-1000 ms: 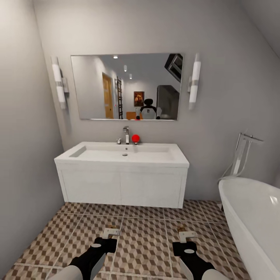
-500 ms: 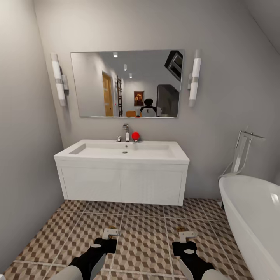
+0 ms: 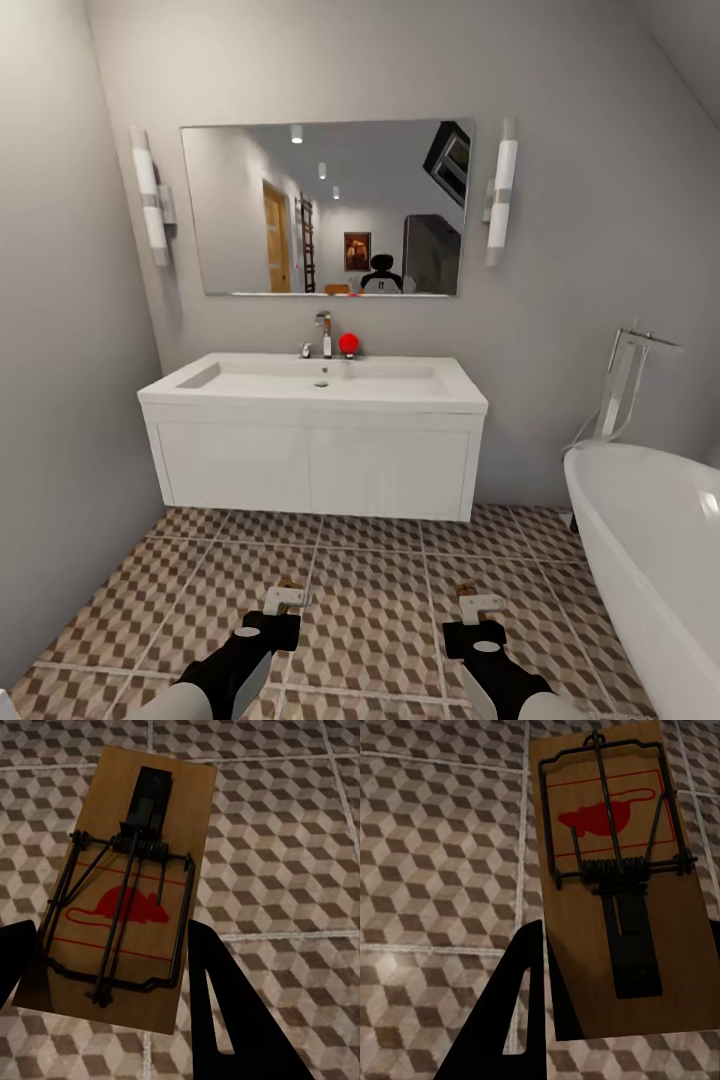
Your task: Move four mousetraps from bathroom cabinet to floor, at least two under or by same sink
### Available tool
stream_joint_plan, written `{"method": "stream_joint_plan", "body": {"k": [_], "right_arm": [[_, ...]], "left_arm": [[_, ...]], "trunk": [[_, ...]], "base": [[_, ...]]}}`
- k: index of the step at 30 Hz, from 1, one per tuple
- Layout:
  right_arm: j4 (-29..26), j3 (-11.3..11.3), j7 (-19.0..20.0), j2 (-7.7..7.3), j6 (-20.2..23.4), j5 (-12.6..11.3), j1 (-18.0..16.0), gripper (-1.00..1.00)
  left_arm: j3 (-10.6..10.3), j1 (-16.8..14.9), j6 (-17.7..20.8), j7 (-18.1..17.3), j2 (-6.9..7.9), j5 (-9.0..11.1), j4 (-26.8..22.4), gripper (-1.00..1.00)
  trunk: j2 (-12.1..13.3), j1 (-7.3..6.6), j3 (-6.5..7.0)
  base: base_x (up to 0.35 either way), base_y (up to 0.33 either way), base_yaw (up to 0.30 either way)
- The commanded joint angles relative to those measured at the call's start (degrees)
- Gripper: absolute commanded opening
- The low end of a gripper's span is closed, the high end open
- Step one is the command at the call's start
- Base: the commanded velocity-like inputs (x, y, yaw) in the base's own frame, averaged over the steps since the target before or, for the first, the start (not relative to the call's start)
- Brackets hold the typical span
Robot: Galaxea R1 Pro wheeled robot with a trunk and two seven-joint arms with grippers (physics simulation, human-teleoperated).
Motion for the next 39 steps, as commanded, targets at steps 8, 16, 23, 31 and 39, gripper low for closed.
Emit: {"method": "stream_joint_plan", "body": {"k": [8, 16, 23, 31, 39], "right_arm": [[0.0, -0.5, 0.0, 0.02, -0.2, 0.5, 0.0, -1.00], [0.0, -0.5, 0.0, 0.02, -0.2, 0.5, 0.0, -1.00], [0.0, -0.4, 0.0, 0.02, -0.2, 0.5, 0.0, -1.00], [0.0, -0.4, 0.0, 0.02, 0.7, 0.5, 0.0, -1.00], [0.0, -0.3, 0.0, 0.02, 1.6, 0.5, 0.0, -1.00]], "left_arm": [[-0.5, 0.0, 0.3, 0.3, -0.03, -0.2, -0.2, -1.00], [-0.5, 0.0, 0.4, 0.3, -0.14, -0.2, -0.1, -1.00], [-0.5, 0.0, 0.4, 0.4, -0.12, -0.2, -0.1, -1.00], [-0.4, 0.0, 0.7, 0.4, -0.04, -0.1, -0.1, -1.00], [-0.2, 0.0, 1.0, 0.5, 0.02, -0.1, 0.1, -1.00]], "trunk": [[-3.3, 1.76, -1.50], [-6.5, 3.51, -2.94], [-9.3, 5.05, -4.20], [-12.5, 6.81, -5.63], [-15.7, 8.56, -7.07]], "base": [[0.000, 0.000, 0.000], [0.000, 0.000, 0.000], [0.000, 0.000, 0.000], [0.000, 0.000, 0.000], [0.000, 0.000, 0.000]]}}
